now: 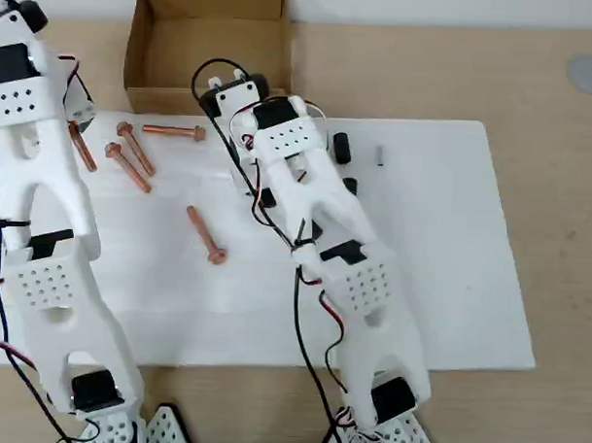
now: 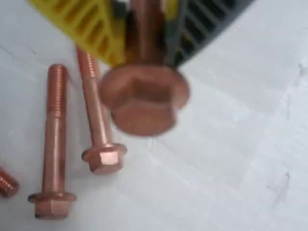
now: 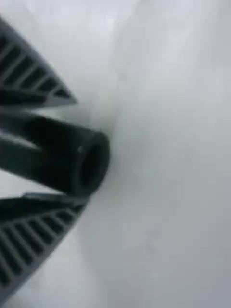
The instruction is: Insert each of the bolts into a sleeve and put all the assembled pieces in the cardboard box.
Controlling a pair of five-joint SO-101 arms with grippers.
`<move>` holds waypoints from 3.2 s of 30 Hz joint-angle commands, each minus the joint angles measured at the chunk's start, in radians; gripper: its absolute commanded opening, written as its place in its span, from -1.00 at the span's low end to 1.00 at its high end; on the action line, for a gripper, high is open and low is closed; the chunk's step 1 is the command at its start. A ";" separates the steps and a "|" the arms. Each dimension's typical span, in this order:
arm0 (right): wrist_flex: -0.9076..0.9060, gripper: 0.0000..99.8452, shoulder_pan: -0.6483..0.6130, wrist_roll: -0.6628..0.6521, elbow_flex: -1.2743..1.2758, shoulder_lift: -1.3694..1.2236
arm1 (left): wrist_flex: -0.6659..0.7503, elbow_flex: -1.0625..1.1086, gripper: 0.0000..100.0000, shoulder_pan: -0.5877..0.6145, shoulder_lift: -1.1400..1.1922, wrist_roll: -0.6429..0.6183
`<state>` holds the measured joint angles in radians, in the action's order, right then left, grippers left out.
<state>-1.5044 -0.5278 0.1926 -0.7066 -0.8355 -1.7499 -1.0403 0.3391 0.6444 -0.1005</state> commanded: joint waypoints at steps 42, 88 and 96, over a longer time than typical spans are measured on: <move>-0.284 -0.98 0.030 -0.209 -0.242 0.456 | -0.005 0.206 -0.98 -0.034 -0.977 0.086; 1.255 -0.98 -0.199 -0.180 1.853 2.106 | 0.904 1.628 -0.99 -0.804 -2.023 0.006; 1.260 -0.98 -0.200 -0.176 1.860 2.109 | 0.937 1.649 -0.99 -0.807 -2.098 -0.003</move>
<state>-0.2708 -0.7227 0.0130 1.1577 1.2467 -0.8401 0.6352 -0.4572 -1.4530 -0.0928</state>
